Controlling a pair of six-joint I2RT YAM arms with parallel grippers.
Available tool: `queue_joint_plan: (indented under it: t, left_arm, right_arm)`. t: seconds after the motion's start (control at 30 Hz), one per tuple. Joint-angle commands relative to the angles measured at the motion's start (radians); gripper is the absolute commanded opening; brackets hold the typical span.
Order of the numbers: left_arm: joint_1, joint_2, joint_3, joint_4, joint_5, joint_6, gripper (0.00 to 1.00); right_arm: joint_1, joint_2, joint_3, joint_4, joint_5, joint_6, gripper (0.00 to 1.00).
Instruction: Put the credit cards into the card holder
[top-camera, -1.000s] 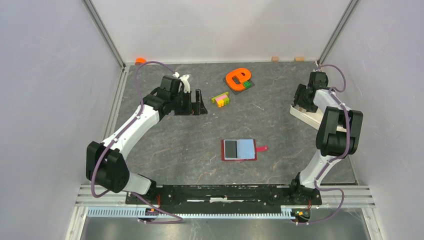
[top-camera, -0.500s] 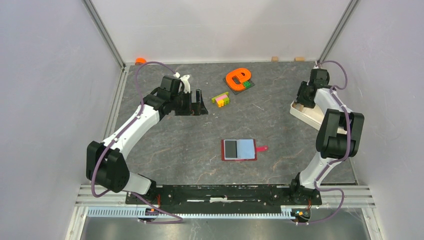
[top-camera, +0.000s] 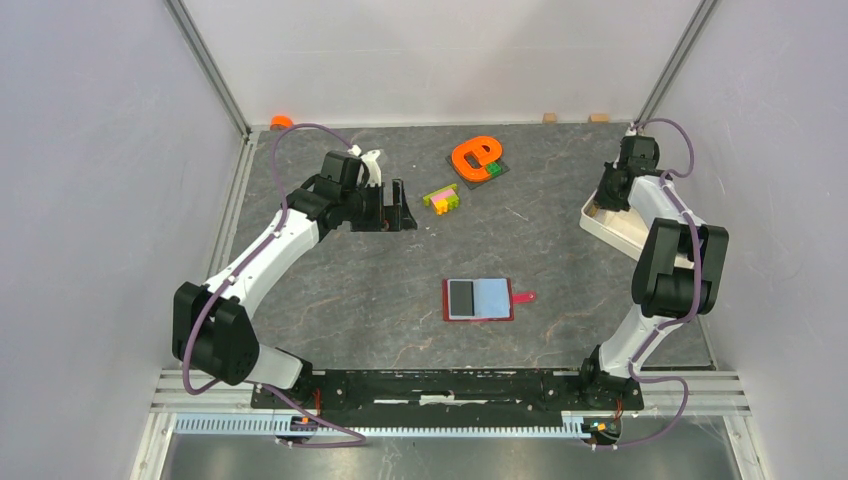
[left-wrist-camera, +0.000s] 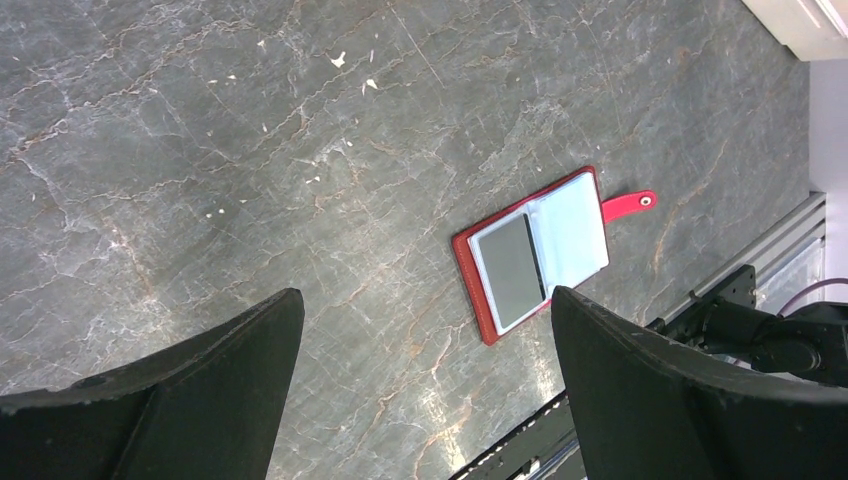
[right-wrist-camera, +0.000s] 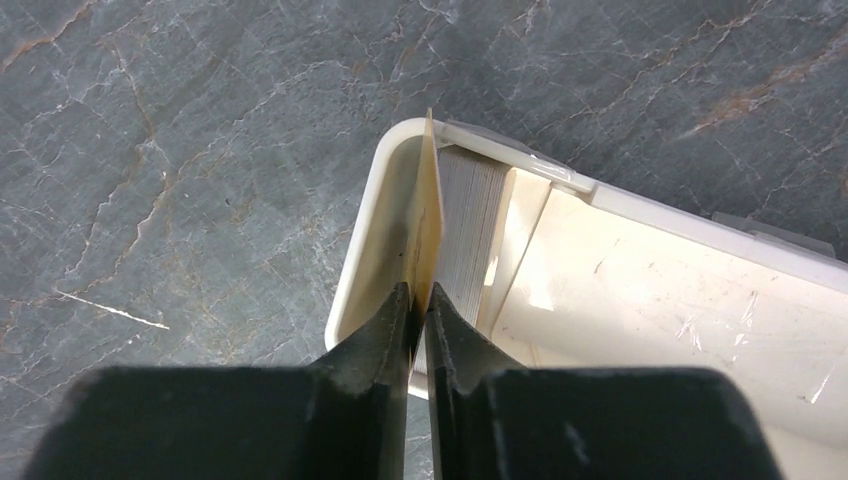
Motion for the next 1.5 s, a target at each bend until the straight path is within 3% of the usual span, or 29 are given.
queue_joint_plan:
  t: [0.0, 0.13, 0.4, 0.73, 0.87, 1.0, 1.13, 1.33, 1.47]
  left_arm:
    - [0.003, 0.005, -0.010, 0.027, 0.029, 0.014, 0.99]
    - [0.003, 0.000, -0.016, 0.027, 0.021, 0.015, 0.99]
    - [0.002, -0.029, -0.041, 0.069, 0.049, 0.017, 0.98]
    - [-0.022, -0.125, -0.102, 0.179, 0.158, 0.037, 0.97]
    - [-0.068, -0.182, -0.182, 0.343, 0.262, -0.085, 0.97]
    - [-0.155, -0.259, -0.258, 0.533, 0.319, -0.248, 0.97]
    - [-0.235, -0.322, -0.296, 0.646, 0.299, -0.330, 0.97]
    - [-0.256, -0.352, -0.384, 0.757, 0.287, -0.454, 0.98]
    - [-0.262, -0.362, -0.410, 0.835, 0.301, -0.518, 0.94]
  right_arm:
    - [-0.001, -0.003, 0.048, 0.038, -0.029, -0.008, 0.10]
    - [0.000, -0.048, 0.037, 0.057, -0.029, 0.006, 0.00]
    - [-0.001, -0.200, 0.042, 0.021, -0.029, 0.026, 0.00]
    - [0.107, -0.529, -0.182, -0.005, -0.333, 0.032, 0.00]
    - [0.237, -0.638, -0.316, 0.043, -0.525, 0.076, 0.00]
    - [0.406, -0.730, -0.440, 0.184, -0.703, 0.183, 0.00]
    - [0.523, -0.817, -0.539, 0.399, -0.781, 0.344, 0.00]
    - [0.644, -0.865, -0.573, 0.616, -0.849, 0.473, 0.00]
    - [0.693, -0.851, -0.557, 0.650, -0.885, 0.487, 0.00]
